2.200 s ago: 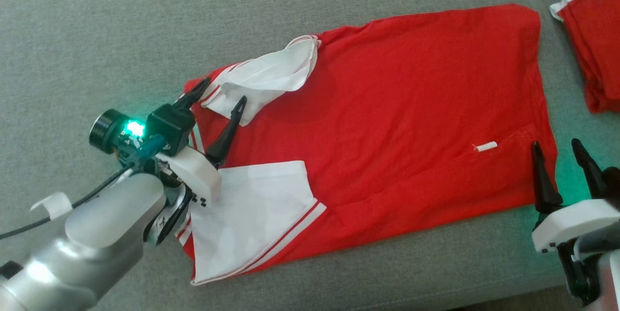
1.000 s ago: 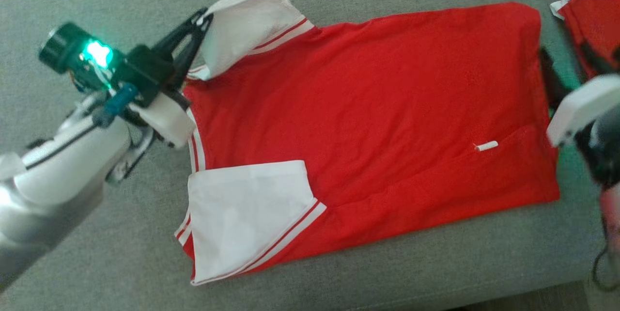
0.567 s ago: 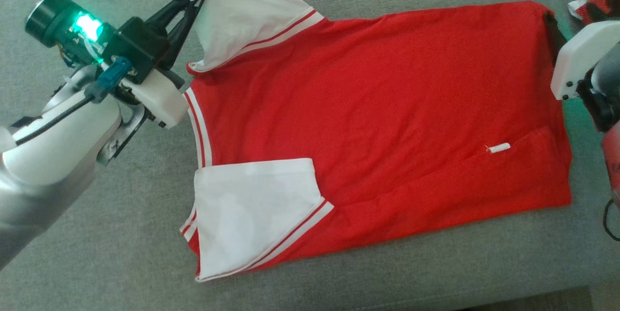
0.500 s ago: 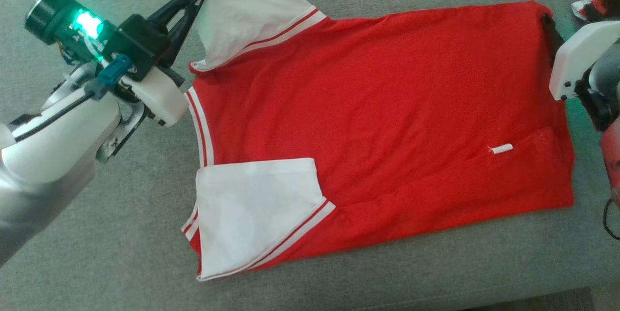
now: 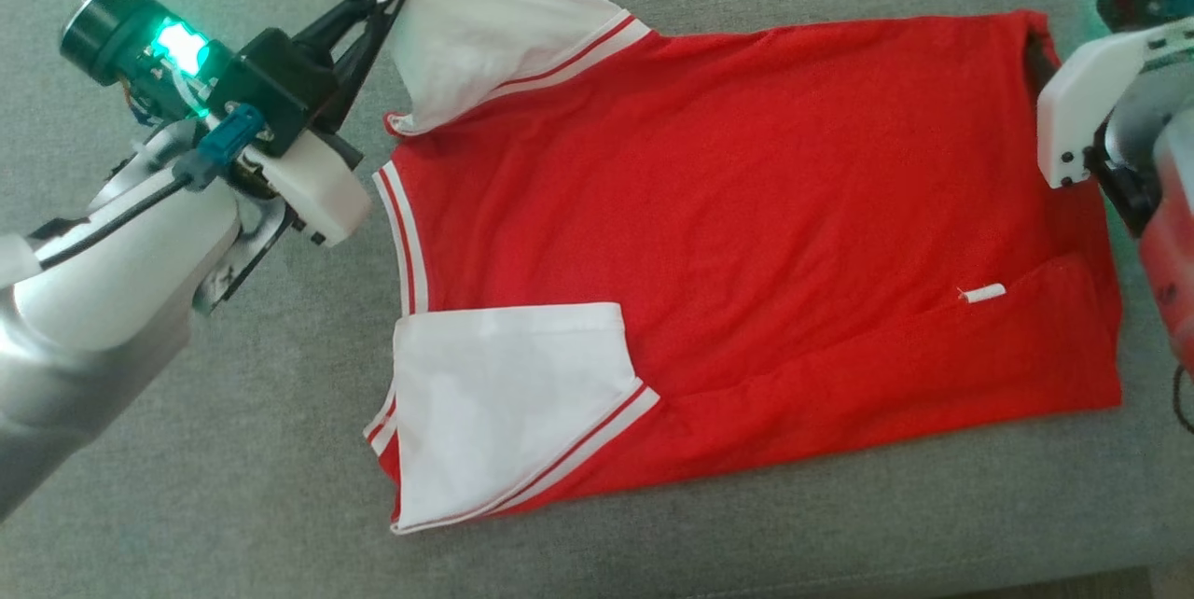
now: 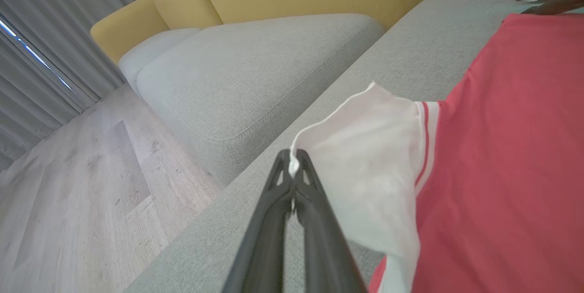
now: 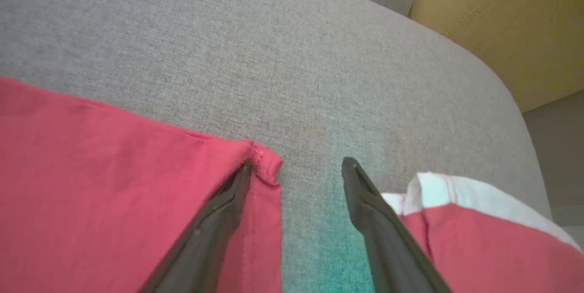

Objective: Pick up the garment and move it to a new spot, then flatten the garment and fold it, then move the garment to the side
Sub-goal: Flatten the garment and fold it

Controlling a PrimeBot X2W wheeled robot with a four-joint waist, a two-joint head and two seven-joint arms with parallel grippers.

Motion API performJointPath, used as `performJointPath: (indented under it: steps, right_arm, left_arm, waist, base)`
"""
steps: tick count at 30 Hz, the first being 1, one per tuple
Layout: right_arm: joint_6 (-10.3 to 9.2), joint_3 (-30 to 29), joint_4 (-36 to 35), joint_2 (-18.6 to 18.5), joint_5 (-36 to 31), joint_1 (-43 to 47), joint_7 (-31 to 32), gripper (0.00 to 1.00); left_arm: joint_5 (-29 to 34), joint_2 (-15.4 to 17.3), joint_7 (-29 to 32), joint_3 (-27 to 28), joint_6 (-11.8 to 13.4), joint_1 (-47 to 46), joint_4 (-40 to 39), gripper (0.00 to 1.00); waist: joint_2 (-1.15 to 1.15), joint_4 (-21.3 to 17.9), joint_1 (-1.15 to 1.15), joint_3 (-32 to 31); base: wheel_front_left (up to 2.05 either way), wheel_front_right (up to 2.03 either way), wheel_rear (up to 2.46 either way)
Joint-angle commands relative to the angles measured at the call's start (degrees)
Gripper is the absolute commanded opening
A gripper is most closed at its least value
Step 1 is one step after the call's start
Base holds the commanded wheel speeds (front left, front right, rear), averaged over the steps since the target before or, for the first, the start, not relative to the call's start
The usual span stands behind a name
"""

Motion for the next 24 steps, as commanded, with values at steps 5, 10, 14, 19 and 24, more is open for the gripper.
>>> performJointPath:
  steps: [5,10,14,19,24]
  right_arm:
    - [0.37,6.2,0.4,-1.1,2.1,-2.0,0.2,0.88]
    - [0.37,10.0,1.0,-2.0,6.7,-3.2,1.5,0.0]
    - [0.37,12.4,1.4,-3.1,9.2,-3.7,2.0,0.0]
    - [0.37,13.5,1.5,-3.9,11.6,-4.8,0.2,0.0]
    - [0.37,12.8,1.8,-4.1,13.6,-6.5,-3.9,0.0]
  left_arm:
    - [0.5,1.1,-0.1,1.9,-0.3,-3.4,-0.4,0.0]
    - [0.3,0.9,-0.2,1.9,-0.4,-3.7,0.1,0.0]
    - [0.1,0.8,-0.4,1.8,-0.4,-3.6,0.7,0.0]
    - [-0.3,0.9,-1.5,2.2,-0.5,-3.7,1.8,0.0]
    - [-0.2,0.9,-3.5,2.7,-0.9,-4.5,4.4,0.0]
  waist:
    - [0.0,0.6,0.0,0.4]
    - [0.0,0.9,0.0,0.9]
    - [0.0,0.8,0.0,0.7]
    - [0.0,0.6,0.0,0.3]
    - [0.0,0.1,0.0,-0.1]
  base:
    - [0.0,0.0,0.0]
    - [0.0,0.0,0.0]
    - [0.0,0.0,0.0]
    - [0.0,0.0,0.0]
    - [0.0,0.0,0.0]
